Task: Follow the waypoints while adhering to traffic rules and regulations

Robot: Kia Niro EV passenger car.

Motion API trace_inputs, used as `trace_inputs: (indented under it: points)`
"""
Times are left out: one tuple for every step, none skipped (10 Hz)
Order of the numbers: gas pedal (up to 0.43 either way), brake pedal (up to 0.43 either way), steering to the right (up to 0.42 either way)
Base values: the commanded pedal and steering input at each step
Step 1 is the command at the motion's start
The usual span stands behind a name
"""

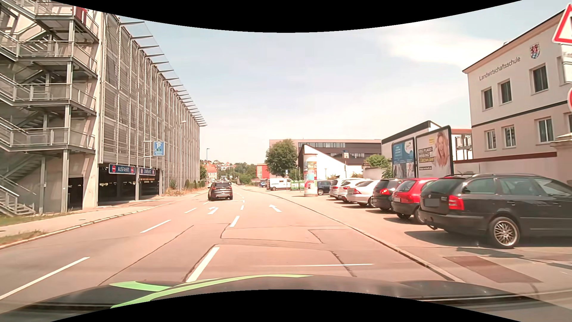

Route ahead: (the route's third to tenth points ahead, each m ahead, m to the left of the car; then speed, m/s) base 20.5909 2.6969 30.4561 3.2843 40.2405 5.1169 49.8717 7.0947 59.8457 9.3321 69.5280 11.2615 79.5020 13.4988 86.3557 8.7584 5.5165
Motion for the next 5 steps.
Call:
trace_inputs:
  points:
    - [0.008,0.000,-0.030]
    - [0.020,0.000,-0.030]
    - [0.028,0.000,-0.029]
    - [0.028,0.000,-0.028]
    - [0.039,0.000,-0.028]
